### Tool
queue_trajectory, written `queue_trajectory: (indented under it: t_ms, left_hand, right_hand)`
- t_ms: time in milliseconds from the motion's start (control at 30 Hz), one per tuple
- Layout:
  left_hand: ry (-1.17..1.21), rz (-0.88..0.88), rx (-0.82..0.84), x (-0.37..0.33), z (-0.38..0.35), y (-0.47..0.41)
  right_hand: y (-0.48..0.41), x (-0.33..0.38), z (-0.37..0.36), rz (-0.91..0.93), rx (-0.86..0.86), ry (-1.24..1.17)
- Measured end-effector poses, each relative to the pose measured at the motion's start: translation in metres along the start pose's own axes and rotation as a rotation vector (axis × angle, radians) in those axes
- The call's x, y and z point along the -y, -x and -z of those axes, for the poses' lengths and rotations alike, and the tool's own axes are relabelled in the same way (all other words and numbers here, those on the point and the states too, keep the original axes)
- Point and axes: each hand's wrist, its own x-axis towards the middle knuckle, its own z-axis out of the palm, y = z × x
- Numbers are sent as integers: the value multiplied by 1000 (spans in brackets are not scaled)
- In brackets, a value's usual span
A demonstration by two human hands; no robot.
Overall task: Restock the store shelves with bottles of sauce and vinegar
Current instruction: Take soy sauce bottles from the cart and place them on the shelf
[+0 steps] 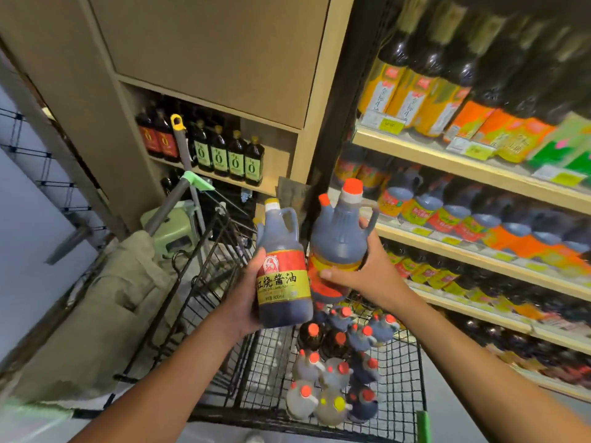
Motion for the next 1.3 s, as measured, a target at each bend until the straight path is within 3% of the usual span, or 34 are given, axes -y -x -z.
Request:
queue_trajectory:
  t_ms: [233, 500, 933, 1300]
  left_hand:
    - [-92, 164, 95, 19, -56, -28]
    - [-264, 299, 128, 95, -160, -50]
    - [-472, 295, 319, 303, -363, -44]
    - [-666, 445, 532, 472, -498, -13]
  right_hand:
    - [42, -30, 40, -65, -324, -223]
    - [146, -69, 144, -184, -588, -314]
    - [420, -128, 300, -249, -1009, -406]
    - [629, -164, 350, -279, -1370, -505]
